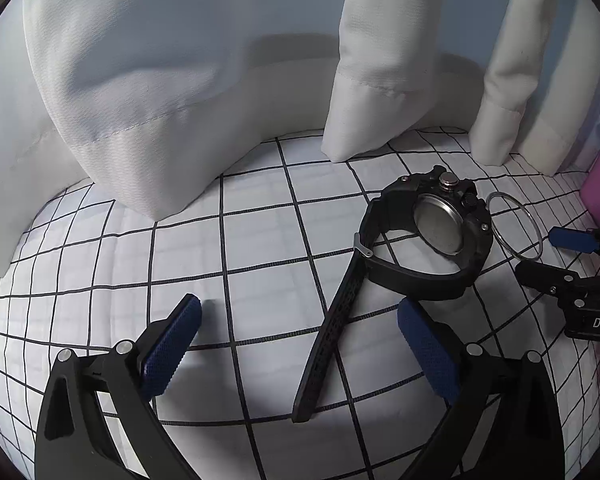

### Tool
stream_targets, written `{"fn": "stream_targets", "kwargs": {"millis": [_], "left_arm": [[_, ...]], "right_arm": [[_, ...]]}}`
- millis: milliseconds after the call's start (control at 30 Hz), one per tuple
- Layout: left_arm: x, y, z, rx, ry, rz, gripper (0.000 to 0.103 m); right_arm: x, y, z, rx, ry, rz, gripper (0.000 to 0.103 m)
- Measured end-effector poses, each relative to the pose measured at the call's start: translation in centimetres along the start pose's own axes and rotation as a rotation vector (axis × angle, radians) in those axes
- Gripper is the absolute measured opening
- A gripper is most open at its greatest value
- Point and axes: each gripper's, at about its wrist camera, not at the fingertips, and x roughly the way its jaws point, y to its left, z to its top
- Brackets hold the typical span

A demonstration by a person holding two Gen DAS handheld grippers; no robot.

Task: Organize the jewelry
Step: 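Close the left gripper on the black watch strap while the right gripper grasps the silver bangle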

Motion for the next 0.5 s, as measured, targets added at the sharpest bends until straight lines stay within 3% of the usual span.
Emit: {"fn": "stream_targets", "kwargs": {"millis": [500], "left_arm": [[2.5, -1.7, 2.2, 0.013, 0.005, 0.006, 0.097]], "right_arm": [[1.9, -0.3, 3.5, 0.011, -0.069, 0.004, 0.094]]}}
